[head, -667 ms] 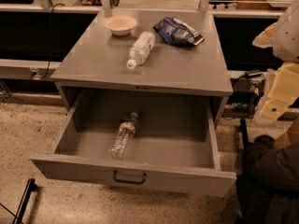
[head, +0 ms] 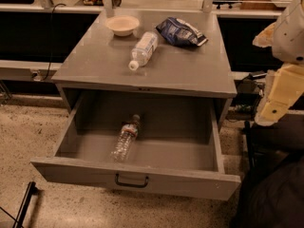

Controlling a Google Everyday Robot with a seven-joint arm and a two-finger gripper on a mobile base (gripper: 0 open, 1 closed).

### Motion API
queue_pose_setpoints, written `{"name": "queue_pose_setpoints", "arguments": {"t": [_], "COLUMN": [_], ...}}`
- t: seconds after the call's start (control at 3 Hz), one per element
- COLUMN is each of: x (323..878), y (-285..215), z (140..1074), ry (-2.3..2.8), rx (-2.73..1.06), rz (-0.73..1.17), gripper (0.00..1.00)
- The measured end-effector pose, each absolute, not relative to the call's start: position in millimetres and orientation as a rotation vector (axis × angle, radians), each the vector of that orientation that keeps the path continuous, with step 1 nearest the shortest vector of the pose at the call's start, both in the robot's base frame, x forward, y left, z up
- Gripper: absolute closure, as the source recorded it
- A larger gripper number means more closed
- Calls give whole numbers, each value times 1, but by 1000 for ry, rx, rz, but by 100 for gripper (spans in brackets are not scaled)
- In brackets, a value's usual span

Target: Pick water bottle from top drawer and place on counter

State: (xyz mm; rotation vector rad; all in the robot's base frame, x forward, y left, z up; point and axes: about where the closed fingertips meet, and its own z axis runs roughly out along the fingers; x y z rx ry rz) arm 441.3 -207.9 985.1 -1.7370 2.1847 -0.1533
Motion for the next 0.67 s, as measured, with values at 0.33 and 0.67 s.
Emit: {"name": "queue_pose_setpoints", "arguments": {"t": [0.33, 0.67], "x": [452, 453], "y": [-173, -169], "z": [976, 975], "ry": [2026, 1993], "rx": [-1905, -1933], "rz": [-247, -262], "gripper": [0, 0]}}
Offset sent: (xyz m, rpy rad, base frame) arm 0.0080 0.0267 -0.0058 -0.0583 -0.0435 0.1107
